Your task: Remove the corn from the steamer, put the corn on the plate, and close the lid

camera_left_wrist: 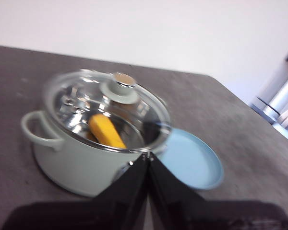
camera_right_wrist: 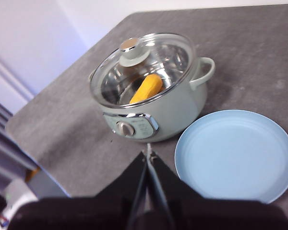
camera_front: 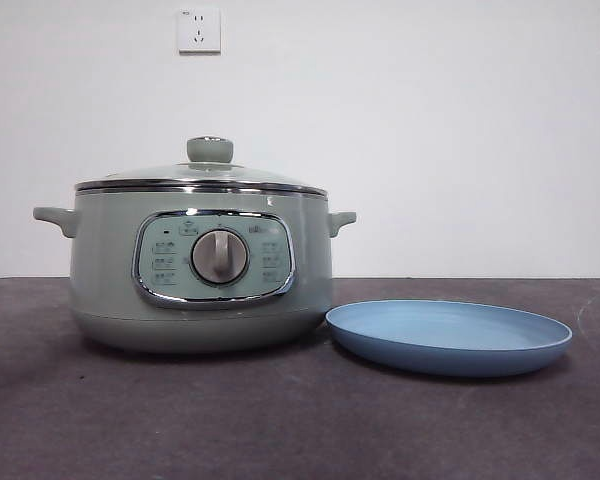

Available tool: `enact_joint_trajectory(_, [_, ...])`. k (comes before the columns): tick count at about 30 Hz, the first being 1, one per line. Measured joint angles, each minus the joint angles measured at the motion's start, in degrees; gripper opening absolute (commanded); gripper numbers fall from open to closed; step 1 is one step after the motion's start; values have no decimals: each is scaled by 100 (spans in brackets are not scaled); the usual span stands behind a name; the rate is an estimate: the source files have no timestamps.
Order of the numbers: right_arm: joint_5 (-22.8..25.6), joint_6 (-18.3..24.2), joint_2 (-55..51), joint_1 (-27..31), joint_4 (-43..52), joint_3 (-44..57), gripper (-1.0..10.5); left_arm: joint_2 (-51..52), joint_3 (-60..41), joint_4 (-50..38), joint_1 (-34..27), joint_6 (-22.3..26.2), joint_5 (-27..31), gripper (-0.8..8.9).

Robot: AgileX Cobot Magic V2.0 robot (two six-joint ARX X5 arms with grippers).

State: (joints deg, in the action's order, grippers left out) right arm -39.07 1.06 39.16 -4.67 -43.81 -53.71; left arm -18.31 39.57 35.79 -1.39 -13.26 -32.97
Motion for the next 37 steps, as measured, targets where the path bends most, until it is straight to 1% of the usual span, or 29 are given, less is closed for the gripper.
enact_joint_trajectory(2, [-7,256,210,-39,-402,-363,-11,-234,273,286,0,136,-129,-7])
enact_joint_trajectory(5, [-17,546,424,-68,-901,-702,-11,-514,603,719,0,354,-177,-7])
enact_joint_trajectory(9, [-20,723,540,-96,-1180,-772,-10,-739,839,1119,0,588,-177,-8])
enact_joint_trajectory(13, [-20,776,562,-96,-1189,-772,14,-798,852,1161,0,664,-179,9])
enact_joint_trajectory(14, [-20,778,562,-96,-1189,-772,50,-798,852,1161,0,664,-179,40])
enact_joint_trajectory(17, [-20,776,562,-96,-1189,-772,332,-798,852,1163,0,664,-179,348])
enact_joint_trajectory(18, [-17,767,562,-96,-1189,-772,465,-798,852,1163,0,664,-179,474])
enact_joint_trajectory(19, [-2,748,562,-96,-1189,-772,545,-798,852,1163,0,664,-179,519])
enact_joint_trajectory(20, [9,728,562,-96,-1189,-772,588,-798,852,1163,0,664,-179,522])
enact_joint_trajectory(21, [9,710,562,-96,-1189,-772,599,-798,852,1163,0,664,-179,522])
enact_joint_trajectory(25, [9,686,562,-96,-1189,-772,599,-798,852,1117,0,664,-179,522])
enact_joint_trajectory(30, [9,675,568,-96,-1189,-772,599,-911,868,730,0,669,-195,522])
enact_joint_trajectory(37, [13,640,658,-96,-1187,-772,599,-1593,881,11,157,706,-199,522])
